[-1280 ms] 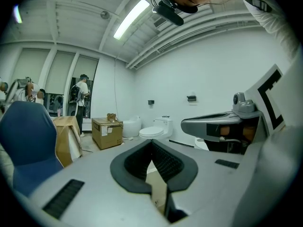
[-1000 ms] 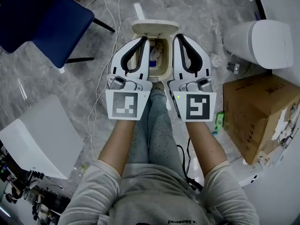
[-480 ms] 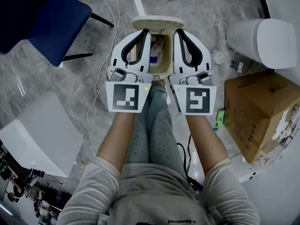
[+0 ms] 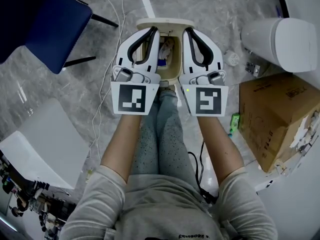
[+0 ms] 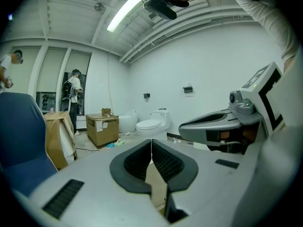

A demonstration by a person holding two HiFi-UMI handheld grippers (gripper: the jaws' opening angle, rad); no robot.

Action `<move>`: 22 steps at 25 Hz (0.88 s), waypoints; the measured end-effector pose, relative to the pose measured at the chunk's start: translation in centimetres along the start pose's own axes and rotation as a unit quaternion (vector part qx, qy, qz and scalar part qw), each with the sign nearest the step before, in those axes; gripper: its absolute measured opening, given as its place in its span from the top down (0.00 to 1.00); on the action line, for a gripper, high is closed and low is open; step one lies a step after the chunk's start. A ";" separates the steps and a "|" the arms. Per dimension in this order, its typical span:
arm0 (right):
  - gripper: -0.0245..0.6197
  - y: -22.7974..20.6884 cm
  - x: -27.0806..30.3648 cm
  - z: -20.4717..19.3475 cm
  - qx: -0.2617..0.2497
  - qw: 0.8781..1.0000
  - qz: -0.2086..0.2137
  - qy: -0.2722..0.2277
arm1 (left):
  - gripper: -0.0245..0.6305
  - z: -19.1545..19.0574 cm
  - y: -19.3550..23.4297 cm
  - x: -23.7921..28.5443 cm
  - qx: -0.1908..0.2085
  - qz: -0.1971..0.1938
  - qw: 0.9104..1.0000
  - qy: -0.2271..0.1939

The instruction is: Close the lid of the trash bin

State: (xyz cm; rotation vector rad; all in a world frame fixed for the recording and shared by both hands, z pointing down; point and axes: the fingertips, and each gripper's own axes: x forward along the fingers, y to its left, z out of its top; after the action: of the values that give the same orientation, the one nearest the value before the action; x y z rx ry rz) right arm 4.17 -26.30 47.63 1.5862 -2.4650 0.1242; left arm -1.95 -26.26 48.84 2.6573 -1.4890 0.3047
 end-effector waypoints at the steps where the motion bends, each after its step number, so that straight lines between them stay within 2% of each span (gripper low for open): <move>1: 0.91 -0.2 0.1 -0.1 -0.001 1.000 0.001 0.000 | 0.93 -0.1 0.0 0.2 0.002 -0.001 1.000 0.001; 13: 0.91 -0.4 1.1 -2.2 -0.018 0.999 0.040 0.013 | 0.93 -1.5 0.5 1.4 0.023 -0.017 0.999 0.013; 20: 0.90 -0.5 1.6 -3.0 -0.028 0.998 0.061 0.019 | 0.93 -2.1 0.9 1.8 -0.002 -0.016 1.000 0.015; 21: 0.90 -0.4 1.6 -3.2 -0.029 0.997 0.066 0.021 | 0.93 -2.2 1.0 1.9 0.002 -0.017 1.000 0.017; 22: 0.85 -0.3 1.6 -3.4 -0.028 0.997 0.072 0.025 | 0.93 -2.4 1.0 1.9 0.007 -0.020 1.000 0.021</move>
State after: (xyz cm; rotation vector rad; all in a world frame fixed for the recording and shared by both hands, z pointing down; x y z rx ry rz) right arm 4.19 -27.26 51.26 1.3669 -2.5186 0.1153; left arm -2.11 -27.96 51.52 2.6706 -1.4250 0.3653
